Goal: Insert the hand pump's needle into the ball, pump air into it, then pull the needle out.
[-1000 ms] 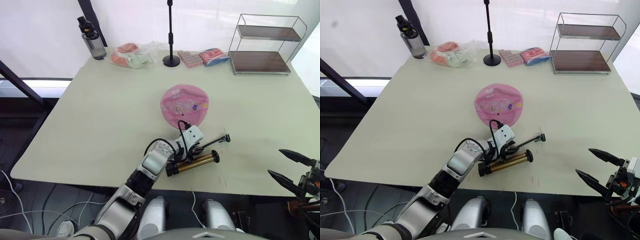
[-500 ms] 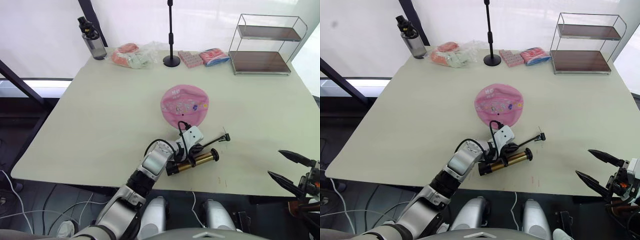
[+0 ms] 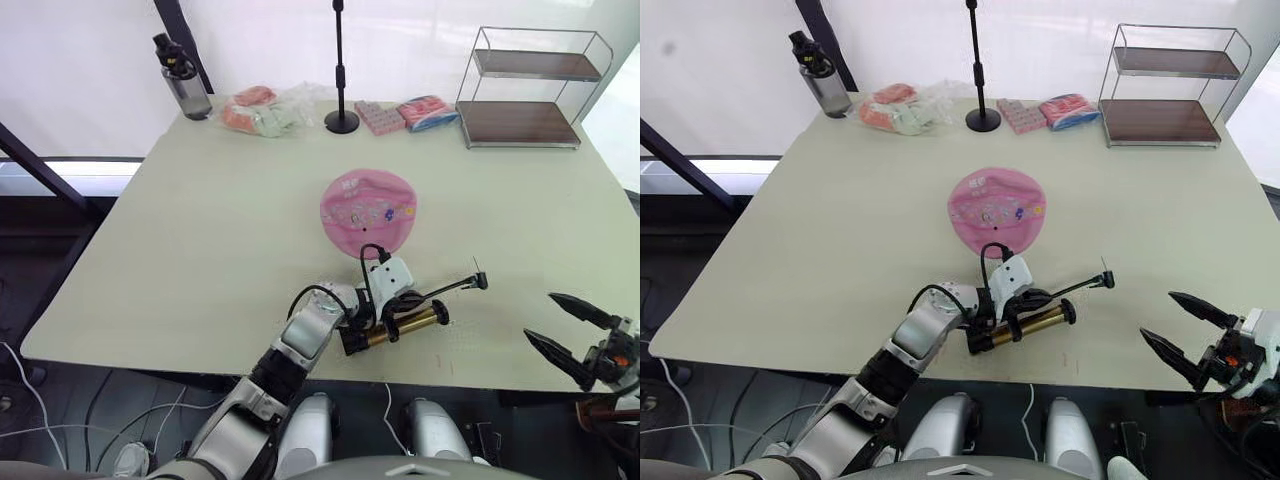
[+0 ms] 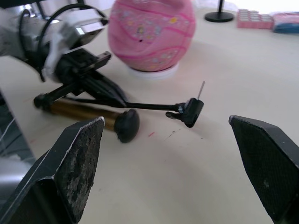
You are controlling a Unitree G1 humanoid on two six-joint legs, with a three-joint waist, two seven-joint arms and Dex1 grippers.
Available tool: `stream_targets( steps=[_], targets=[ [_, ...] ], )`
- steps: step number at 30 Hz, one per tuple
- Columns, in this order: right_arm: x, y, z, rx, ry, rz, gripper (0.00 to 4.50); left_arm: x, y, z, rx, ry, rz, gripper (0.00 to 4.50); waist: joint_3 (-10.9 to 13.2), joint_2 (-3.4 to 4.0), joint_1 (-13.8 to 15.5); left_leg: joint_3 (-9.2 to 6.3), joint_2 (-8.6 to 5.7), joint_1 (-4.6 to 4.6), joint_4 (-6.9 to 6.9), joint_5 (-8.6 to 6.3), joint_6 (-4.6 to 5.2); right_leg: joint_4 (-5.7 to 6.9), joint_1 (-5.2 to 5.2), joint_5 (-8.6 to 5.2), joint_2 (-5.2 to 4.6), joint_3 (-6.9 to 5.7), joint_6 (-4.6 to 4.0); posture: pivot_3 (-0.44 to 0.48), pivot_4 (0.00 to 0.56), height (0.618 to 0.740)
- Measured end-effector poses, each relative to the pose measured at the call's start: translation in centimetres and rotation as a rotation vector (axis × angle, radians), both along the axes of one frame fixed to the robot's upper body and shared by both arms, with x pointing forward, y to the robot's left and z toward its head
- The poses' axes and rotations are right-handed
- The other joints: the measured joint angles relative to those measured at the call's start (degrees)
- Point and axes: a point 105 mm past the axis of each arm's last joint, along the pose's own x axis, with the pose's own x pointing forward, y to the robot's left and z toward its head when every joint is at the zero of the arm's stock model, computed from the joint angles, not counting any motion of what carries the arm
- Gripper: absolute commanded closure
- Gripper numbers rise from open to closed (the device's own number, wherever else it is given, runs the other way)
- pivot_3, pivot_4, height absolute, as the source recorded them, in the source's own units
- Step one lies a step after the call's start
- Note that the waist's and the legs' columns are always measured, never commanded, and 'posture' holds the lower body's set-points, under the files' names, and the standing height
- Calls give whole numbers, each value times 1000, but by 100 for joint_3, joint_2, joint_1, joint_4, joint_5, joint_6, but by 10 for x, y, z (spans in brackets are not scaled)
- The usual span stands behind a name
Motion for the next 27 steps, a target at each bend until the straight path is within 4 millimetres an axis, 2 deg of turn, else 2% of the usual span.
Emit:
stream_targets(
  steps=[4,7,14,27],
  targets=[
    [13,6,1,91,116,-116,0,-4,3,7,-60,-13,-35,4483,0,3,6,0,-2,-4,0,0,0,0,-1,0,-4,-1,-1,0,150,736],
    [19,13,2,147,178,-139,0,-5,4,10,-90,-10,-42,4483,0,3,6,-2,-3,-7,1,0,0,0,-3,0,-5,-3,-1,0,150,736],
    [33,36,16,331,336,-108,0,-9,1,19,-169,14,-86,4483,1,2,3,-7,-5,-10,1,0,1,0,-3,0,-3,-9,0,0,150,736],
    [39,50,22,466,433,-78,0,-15,0,21,-215,48,-114,4483,1,2,-1,-13,-6,-15,1,0,1,0,-3,0,0,-16,2,0,150,736]
  ],
)
